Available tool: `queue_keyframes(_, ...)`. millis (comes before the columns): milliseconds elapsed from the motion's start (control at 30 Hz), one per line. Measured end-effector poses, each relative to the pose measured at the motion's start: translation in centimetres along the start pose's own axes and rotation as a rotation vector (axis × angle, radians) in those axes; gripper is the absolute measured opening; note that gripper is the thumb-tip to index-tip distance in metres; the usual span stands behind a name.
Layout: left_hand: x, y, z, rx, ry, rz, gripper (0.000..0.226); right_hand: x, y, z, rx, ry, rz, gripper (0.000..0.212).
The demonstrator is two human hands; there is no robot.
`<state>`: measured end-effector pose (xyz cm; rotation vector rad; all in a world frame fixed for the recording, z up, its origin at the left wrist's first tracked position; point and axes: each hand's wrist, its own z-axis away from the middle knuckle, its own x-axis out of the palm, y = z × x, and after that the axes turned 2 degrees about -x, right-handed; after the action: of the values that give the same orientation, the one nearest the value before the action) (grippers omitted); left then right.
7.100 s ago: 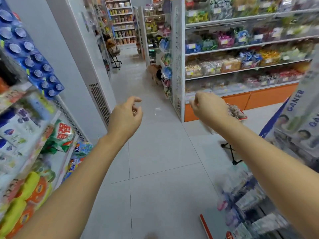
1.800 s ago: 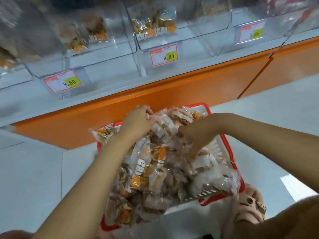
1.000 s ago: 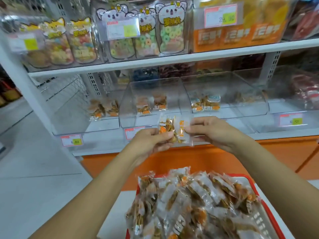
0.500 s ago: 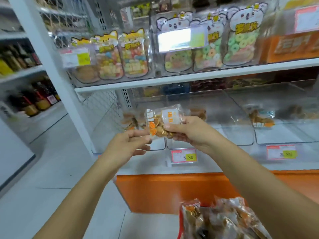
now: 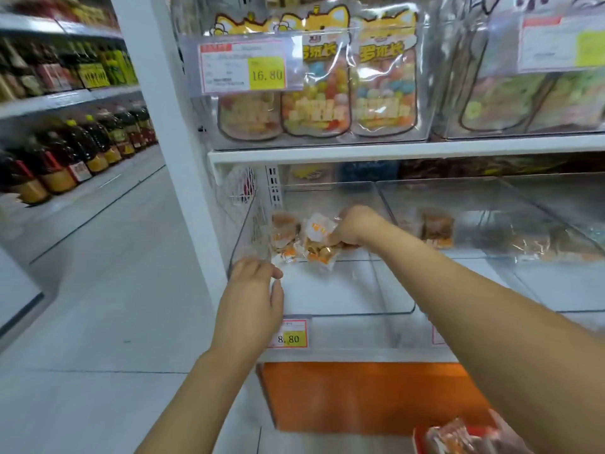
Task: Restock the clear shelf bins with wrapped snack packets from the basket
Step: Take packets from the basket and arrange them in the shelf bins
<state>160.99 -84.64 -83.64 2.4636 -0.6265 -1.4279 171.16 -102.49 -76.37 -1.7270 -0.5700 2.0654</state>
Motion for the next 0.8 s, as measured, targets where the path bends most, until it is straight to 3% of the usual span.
queue_keyframes(67,-0.1,-0.1,0.6,0.020,-0.040,-0.010,0.023,1.1,-0.2,-1.2,0.031,-0.007,0.012,0.020)
queue_keyframes(233,-0.6,-0.4,2.4,0.022,-0.159,-0.028,0.036,4.1,0.5,-3.1,0.079,-0.071,-0.478,0.022)
queue_keyframes(367,-0.3,-0.7,3.2,0.091,-0.174,-0.019,0.055,5.4,0.5,-3.8,0.187,-0.123,-0.695,0.021)
queue_keyframes(467,0.2,-1.2,3.1,0.121,-0.125,-0.035,0.049,6.1,0.7,-4.3,0.228,-0.124,-0.797,0.017)
queue_keyframes(533,0.5,-1.2,3.0,0.112,-0.063,-0.056,0.042,6.3,0.7,-4.7,0.163,-0.055,-0.712,0.019)
queue_keyframes(633,0.7,-1.3,3.1,0.107,-0.057,-0.056,0.042,6.0,0.0,-5.5,0.043,0.038,-0.354,0.051)
queue_keyframes(733,0.7,-1.4,3.2,0.143,-0.029,-0.049,0.042,6.2,-1.6,-5.9,-0.071,0.039,0.057,0.057)
queue_keyframes(800,0.7,-1.4,3.3,0.156,-0.019,-0.047,0.041,6.7,-2.4,-6.4,-0.081,0.043,0.158,0.057)
